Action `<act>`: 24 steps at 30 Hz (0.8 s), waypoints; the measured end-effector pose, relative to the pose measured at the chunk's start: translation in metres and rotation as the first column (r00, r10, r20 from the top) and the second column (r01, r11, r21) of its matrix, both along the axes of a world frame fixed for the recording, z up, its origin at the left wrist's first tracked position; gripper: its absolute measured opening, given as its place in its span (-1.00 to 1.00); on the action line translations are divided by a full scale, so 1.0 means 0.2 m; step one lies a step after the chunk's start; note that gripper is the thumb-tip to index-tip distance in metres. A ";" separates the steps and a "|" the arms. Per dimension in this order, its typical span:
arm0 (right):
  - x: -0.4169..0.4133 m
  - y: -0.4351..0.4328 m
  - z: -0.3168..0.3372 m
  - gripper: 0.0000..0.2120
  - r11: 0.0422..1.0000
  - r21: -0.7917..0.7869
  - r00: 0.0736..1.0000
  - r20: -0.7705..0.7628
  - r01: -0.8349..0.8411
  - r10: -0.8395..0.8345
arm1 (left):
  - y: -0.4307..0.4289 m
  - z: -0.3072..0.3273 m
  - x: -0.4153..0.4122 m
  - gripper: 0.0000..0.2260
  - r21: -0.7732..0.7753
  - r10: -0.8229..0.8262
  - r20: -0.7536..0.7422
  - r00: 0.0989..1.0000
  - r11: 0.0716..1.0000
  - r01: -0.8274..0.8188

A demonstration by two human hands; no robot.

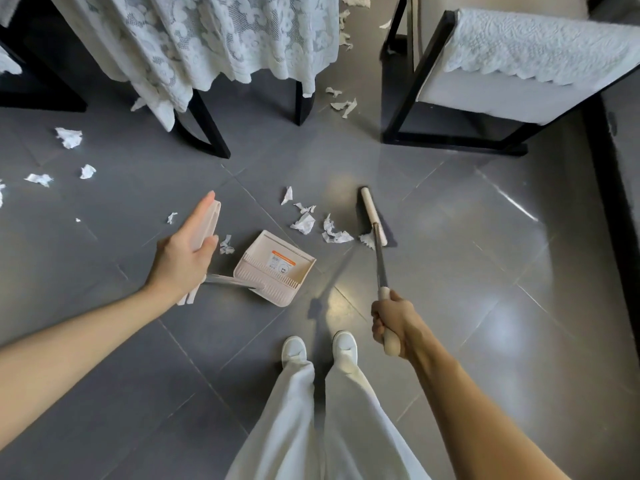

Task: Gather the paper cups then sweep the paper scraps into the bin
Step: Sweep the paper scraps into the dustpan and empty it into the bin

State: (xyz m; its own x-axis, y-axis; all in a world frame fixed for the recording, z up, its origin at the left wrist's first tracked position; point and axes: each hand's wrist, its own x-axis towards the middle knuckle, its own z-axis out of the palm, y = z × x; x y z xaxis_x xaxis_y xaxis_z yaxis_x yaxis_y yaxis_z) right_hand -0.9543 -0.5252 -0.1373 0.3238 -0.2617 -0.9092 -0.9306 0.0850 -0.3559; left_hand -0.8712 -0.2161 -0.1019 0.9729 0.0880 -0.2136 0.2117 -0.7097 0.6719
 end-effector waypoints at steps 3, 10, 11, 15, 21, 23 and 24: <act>0.02 0.11 0.05 -0.72 0.991 0.123 0.998 0.003 0.062 -0.063 | 0.00 -0.01 0.02 -0.40 -0.019 -0.002 0.003 1.000 1.000 0.002; 0.14 0.10 0.24 -0.81 0.835 0.458 0.950 -0.088 0.305 -0.299 | 0.00 0.00 -0.01 -0.40 -0.061 0.032 0.042 0.999 0.998 -0.030; 0.17 0.07 0.26 -0.78 0.829 0.470 0.952 -0.104 0.303 -0.289 | -0.01 0.00 -0.02 -0.40 -0.064 0.045 0.042 0.998 0.997 -0.042; 0.29 0.02 0.29 -0.74 0.938 0.345 0.998 0.026 0.041 -0.053 | -0.05 -0.02 -0.03 -0.40 -0.088 0.101 0.031 0.994 0.991 -0.098; 0.61 -0.07 0.16 -0.66 0.833 -0.043 0.829 0.086 -0.552 0.553 | -0.11 -0.03 0.01 -0.33 -0.199 0.174 -0.010 0.985 0.965 -0.172; 0.71 -0.10 0.10 -0.63 0.707 -0.122 0.709 0.030 -0.697 0.704 | -0.14 -0.04 0.03 -0.30 -0.222 0.204 -0.026 0.979 0.953 -0.204; 0.75 -0.10 0.07 -0.62 0.633 -0.136 0.639 -0.001 -0.762 0.769 | -0.14 -0.04 0.04 -0.30 -0.220 0.217 -0.030 0.976 0.951 -0.218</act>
State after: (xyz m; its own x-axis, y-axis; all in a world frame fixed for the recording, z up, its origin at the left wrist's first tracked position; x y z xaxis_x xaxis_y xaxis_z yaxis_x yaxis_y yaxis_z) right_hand -0.8050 -0.5452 -0.1229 0.5007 0.0039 -0.8656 -0.6223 -0.6935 -0.3631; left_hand -0.8641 -0.2451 -0.1107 0.9343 0.2471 -0.2570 0.3484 -0.4803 0.8050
